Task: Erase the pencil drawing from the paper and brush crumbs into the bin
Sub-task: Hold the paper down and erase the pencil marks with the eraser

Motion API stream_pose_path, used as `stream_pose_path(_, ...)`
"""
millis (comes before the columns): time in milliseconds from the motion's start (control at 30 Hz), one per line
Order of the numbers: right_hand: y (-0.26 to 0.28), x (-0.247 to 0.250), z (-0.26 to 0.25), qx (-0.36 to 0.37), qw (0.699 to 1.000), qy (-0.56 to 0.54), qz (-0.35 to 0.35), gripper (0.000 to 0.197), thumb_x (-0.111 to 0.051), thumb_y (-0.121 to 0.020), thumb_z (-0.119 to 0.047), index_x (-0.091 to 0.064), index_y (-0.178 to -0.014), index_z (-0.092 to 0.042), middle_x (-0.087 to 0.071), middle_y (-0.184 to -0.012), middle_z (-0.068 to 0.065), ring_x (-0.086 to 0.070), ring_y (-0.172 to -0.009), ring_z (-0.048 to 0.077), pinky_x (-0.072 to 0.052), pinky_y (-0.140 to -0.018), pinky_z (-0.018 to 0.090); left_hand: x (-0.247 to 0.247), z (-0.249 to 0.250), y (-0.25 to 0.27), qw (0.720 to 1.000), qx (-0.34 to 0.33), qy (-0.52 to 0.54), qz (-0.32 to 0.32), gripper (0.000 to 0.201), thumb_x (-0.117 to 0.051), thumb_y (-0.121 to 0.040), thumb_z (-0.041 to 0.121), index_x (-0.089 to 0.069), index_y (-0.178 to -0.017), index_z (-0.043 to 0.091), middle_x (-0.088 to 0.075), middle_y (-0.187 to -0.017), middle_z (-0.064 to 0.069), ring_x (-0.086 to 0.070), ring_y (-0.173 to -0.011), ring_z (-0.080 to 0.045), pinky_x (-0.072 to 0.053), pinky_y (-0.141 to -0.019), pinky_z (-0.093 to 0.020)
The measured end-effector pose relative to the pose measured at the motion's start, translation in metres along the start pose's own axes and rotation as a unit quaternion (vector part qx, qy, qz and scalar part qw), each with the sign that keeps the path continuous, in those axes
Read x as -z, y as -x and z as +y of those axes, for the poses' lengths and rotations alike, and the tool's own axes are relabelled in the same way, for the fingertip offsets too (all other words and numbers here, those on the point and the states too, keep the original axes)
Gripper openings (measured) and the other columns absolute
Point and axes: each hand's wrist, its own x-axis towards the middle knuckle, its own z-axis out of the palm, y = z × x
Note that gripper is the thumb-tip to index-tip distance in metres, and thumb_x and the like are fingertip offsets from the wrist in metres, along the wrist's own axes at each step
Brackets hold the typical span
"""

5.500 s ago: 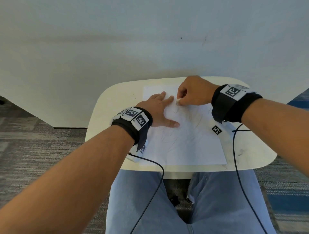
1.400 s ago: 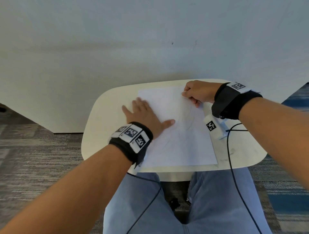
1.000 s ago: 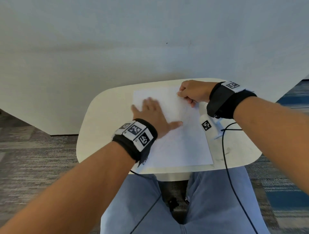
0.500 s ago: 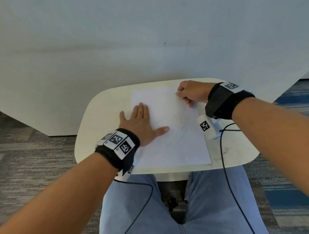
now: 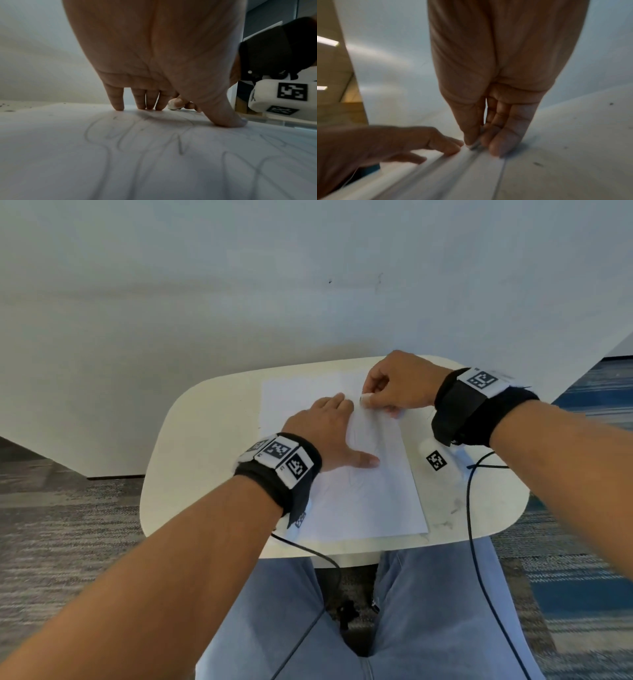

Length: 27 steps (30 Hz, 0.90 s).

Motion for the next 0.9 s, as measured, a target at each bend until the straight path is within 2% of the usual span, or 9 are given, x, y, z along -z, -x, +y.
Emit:
stream_pose_path(100, 0.005, -0.004, -0.004, 0.046, 0.996, 0.070, 0.008, 0.008, -0.073, -0.082, -0.024, -0.075, -0.082, -0.016, -0.066, -0.070, -0.010, -0.060, -0.061, 0.007, -0.043, -0.057, 0.014, -0.001, -0.003, -0.002, 1.000, -0.005, -0.008, 0.012, 0.111, -0.060, -0.068, 0.083, -0.022, -0.153, 0.023, -0.014, -0.164, 0.006, -0.015, -0.148, -0.015, -0.033, -0.110, -0.042)
stream_pose_path(200, 0.010, -0.004, -0.008, 0.062, 0.991, 0.101, -0.063, 0.005, -0.074, -0.080, -0.027, -0.076, -0.082, -0.023, -0.066, -0.073, -0.014, -0.056, -0.067, 0.003, -0.038, -0.064, 0.016, -0.002, -0.005, -0.005, 1.000, -0.011, -0.012, 0.008, 0.110, -0.058, -0.067, 0.085, -0.019, -0.154, 0.029, -0.011, -0.164, 0.006, -0.014, -0.148, -0.017, -0.029, -0.112, -0.042)
stream_pose_path(367, 0.002, 0.004, 0.001, 0.027, 0.997, 0.077, 0.004, 0.015, -0.076, -0.080, -0.032, -0.078, -0.086, -0.018, -0.070, -0.078, -0.007, -0.059, -0.067, 0.005, -0.045, -0.067, 0.022, -0.004, -0.007, -0.009, 0.999, 0.007, -0.027, -0.031, 0.118, -0.052, -0.066, 0.089, -0.001, -0.157, 0.034, 0.003, -0.165, 0.007, -0.003, -0.150, -0.017, -0.020, -0.118, -0.048)
stream_pose_path(500, 0.009, 0.004, -0.006, 0.017, 0.992, 0.074, -0.105, 0.010, -0.078, -0.076, -0.033, -0.077, -0.080, -0.024, -0.067, -0.069, -0.007, -0.056, -0.056, 0.013, -0.052, -0.056, 0.027, -0.003, -0.007, -0.009, 0.999, 0.008, -0.030, -0.043, 0.117, -0.050, -0.066, 0.090, 0.002, -0.156, 0.036, 0.007, -0.165, 0.006, 0.000, -0.151, -0.019, -0.019, -0.118, -0.052)
stream_pose_path(567, 0.005, 0.008, -0.002, 0.003, 0.995, 0.071, -0.065, 0.012, -0.079, -0.076, -0.033, -0.078, -0.081, -0.022, -0.068, -0.070, -0.008, -0.058, -0.058, 0.011, -0.054, -0.056, 0.027, -0.003, -0.008, -0.009, 0.998, 0.012, -0.034, -0.048, 0.117, -0.048, -0.065, 0.092, 0.004, -0.155, 0.038, 0.008, -0.165, 0.006, 0.001, -0.151, -0.019, -0.019, -0.117, -0.053)
stream_pose_path(633, 0.002, 0.009, 0.001, -0.002, 0.997, 0.073, 0.002, 0.011, -0.078, -0.078, -0.031, -0.077, -0.081, -0.020, -0.070, -0.074, -0.007, -0.060, -0.062, 0.011, -0.055, -0.062, 0.029, -0.003, -0.008, -0.009, 0.998, 0.014, -0.039, -0.052, 0.117, -0.047, -0.065, 0.092, 0.006, -0.155, 0.038, 0.010, -0.165, 0.005, 0.002, -0.151, -0.019, -0.018, -0.117, -0.054)
stream_pose_path(700, 0.005, 0.006, 0.000, 0.009, 0.997, 0.074, -0.010, 0.008, -0.077, -0.078, -0.029, -0.076, -0.080, -0.021, -0.067, -0.070, -0.012, -0.060, -0.060, 0.007, -0.053, -0.062, 0.026, -0.003, -0.007, -0.010, 0.997, 0.014, -0.044, -0.055, 0.117, -0.046, -0.066, 0.093, 0.007, -0.155, 0.038, 0.010, -0.165, 0.005, 0.002, -0.151, -0.020, -0.018, -0.117, -0.055)
stream_pose_path(800, 0.013, 0.003, -0.006, 0.015, 0.992, 0.080, -0.099, 0.006, -0.076, -0.079, -0.031, -0.075, -0.079, -0.025, -0.064, -0.066, -0.012, -0.055, -0.049, 0.002, -0.048, -0.054, 0.023, -0.003, -0.008, -0.010, 0.997, 0.013, -0.048, -0.058, 0.117, -0.045, -0.066, 0.093, 0.007, -0.155, 0.038, 0.011, -0.165, 0.005, 0.002, -0.151, -0.020, -0.018, -0.117, -0.054)
stream_pose_path(900, 0.007, 0.006, -0.001, 0.011, 0.996, 0.084, -0.014, 0.009, -0.075, -0.080, -0.030, -0.076, -0.081, -0.021, -0.071, -0.079, -0.008, -0.062, -0.066, 0.007, -0.051, -0.064, 0.024, -0.003, -0.008, -0.011, 0.997, 0.013, -0.047, -0.056, 0.117, -0.045, -0.065, 0.093, 0.007, -0.155, 0.038, 0.011, -0.165, 0.005, 0.003, -0.151, -0.020, -0.018, -0.117, -0.054)
